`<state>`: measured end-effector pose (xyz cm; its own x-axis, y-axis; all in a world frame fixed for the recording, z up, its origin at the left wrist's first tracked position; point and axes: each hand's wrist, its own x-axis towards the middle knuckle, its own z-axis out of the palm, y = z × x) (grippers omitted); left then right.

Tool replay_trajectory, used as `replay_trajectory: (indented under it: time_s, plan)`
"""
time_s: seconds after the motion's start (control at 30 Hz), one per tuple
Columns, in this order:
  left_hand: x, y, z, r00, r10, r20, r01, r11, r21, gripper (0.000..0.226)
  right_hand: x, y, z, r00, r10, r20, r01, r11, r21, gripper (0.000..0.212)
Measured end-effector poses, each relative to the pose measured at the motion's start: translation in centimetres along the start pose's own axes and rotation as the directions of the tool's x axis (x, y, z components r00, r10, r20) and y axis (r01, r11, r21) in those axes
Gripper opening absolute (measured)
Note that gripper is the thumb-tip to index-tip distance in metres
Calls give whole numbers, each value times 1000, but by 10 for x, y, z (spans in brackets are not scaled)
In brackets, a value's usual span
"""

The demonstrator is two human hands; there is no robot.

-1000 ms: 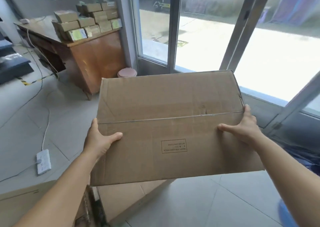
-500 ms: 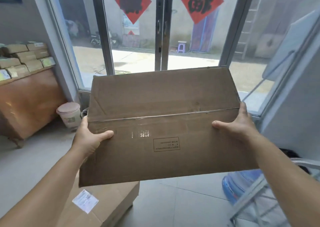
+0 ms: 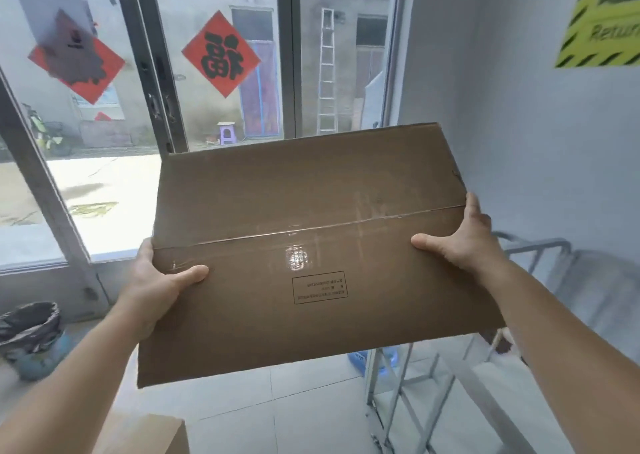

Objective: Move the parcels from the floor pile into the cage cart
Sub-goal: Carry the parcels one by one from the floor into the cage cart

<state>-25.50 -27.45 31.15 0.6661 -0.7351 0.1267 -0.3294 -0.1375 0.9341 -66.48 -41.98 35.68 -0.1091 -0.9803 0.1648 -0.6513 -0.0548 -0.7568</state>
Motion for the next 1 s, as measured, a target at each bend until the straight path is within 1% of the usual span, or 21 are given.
replay_trajectory:
  time_s: [0.1,0.2,0.37,0.47,0.6,0.73,0.87,1.0]
  plan:
    - [-8,20,28,993,56,103,-54,998,-21,67,-24,24,-39,993,63,-101,-64,998,-6,131]
    - [-19,31,52,977,111,185,-103,993,-49,73,-53,44,-75,975,123,-188,-124,992,2,130]
    - [-51,53,95,919,204,338,-190,979,-76,62,-112,81,-130,921,238,-308,-247,969,11,129]
    - [-73,68,123,865,248,435,-223,969,-110,65,-151,103,-160,874,303,-380,-317,948,27,127]
    - [-106,89,164,789,298,538,-271,954,-131,62,-201,136,-196,796,391,-462,-407,911,71,128]
    - [-137,110,214,692,350,632,-337,930,-146,74,-246,172,-230,706,470,-530,-479,868,132,128]
    - [-169,131,267,592,384,709,-380,908,-176,79,-276,209,-262,617,533,-579,-534,824,189,127]
    - [-211,153,321,519,397,757,-397,896,-198,80,-293,252,-296,549,588,-594,-570,783,249,128]
